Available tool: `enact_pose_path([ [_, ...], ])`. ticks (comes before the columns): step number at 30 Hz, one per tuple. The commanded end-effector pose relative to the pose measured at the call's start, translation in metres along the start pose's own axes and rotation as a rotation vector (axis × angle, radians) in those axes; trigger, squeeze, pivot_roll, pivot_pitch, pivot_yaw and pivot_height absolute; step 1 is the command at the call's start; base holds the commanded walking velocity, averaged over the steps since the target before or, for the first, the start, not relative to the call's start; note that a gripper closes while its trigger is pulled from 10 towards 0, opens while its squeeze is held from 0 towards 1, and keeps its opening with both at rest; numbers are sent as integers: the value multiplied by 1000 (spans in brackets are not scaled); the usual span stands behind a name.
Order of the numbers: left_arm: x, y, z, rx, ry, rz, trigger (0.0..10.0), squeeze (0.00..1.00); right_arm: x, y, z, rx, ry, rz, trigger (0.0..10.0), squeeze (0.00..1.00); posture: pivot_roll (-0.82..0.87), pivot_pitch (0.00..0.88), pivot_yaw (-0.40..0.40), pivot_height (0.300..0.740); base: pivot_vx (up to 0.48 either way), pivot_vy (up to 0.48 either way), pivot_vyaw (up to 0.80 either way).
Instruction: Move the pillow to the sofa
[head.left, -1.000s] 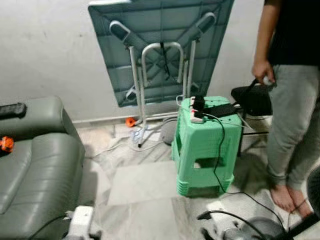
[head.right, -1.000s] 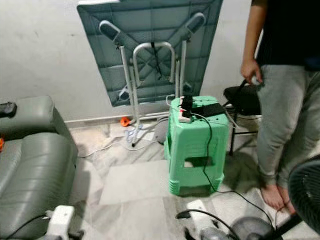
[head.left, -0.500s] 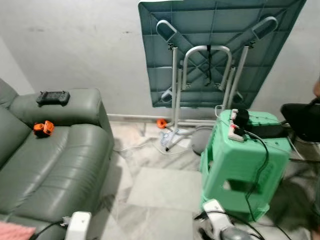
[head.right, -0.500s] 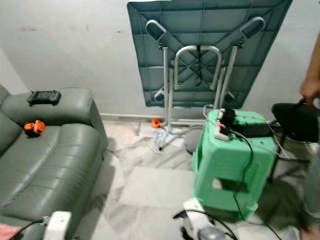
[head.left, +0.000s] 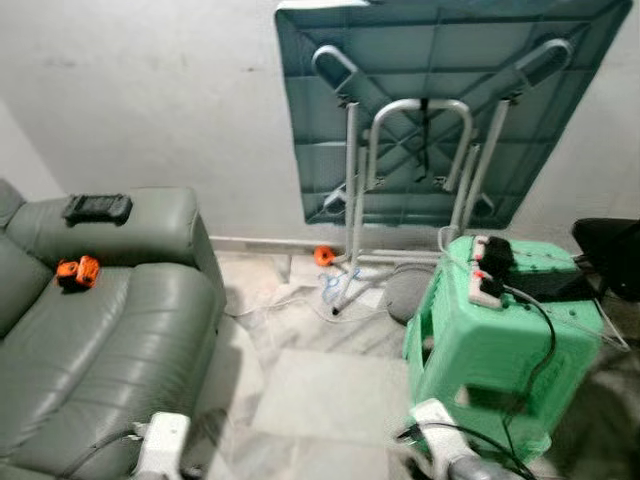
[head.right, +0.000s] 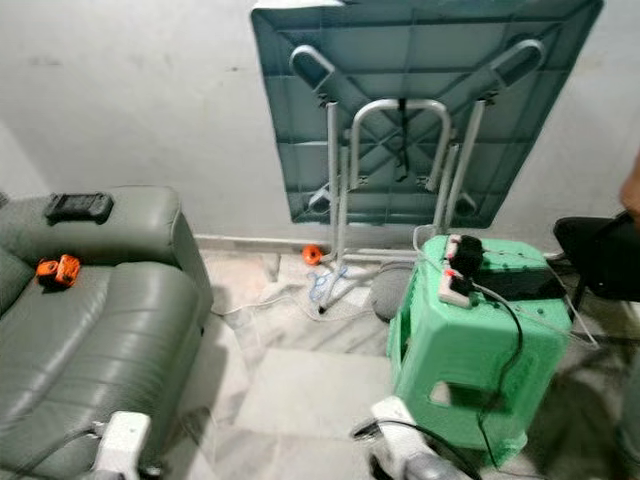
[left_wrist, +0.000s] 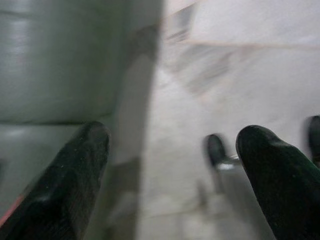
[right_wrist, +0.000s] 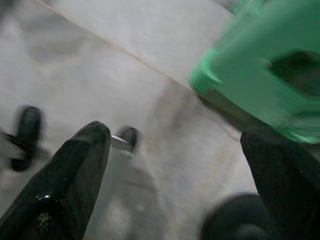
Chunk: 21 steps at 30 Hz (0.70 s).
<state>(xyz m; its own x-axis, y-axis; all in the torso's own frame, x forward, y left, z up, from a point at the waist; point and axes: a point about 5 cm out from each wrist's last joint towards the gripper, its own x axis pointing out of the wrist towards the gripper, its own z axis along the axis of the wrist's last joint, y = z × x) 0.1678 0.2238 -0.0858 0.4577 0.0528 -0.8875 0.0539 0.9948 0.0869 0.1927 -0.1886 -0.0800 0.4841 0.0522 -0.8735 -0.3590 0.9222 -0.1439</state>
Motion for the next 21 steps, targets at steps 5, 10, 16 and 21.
enact_pose_path([
  [5, -3, 14, -4, 8, 16, 39, 10000, 0, 2, 7, 14, -11, -34, 20, 10000, 0, -166, 0, 47, 740, 302, 0, 0],
  [10, -3, 14, -4, 9, 16, 39, 10000, 0, 2, 7, 14, -15, -30, 21, 10000, 0, -167, 0, 47, 740, 302, 0, 0],
  [16, -3, 15, -4, 10, 17, 38, 10000, 0, 2, 7, 14, -19, -28, 23, 10000, 0, -168, 0, 49, 740, 301, 0, 0],
  [21, -3, 15, -4, 13, 18, 38, 10000, 0, 2, 8, 14, -22, -28, 24, 10000, 0, -168, 0, 51, 740, 305, 0, 0],
])
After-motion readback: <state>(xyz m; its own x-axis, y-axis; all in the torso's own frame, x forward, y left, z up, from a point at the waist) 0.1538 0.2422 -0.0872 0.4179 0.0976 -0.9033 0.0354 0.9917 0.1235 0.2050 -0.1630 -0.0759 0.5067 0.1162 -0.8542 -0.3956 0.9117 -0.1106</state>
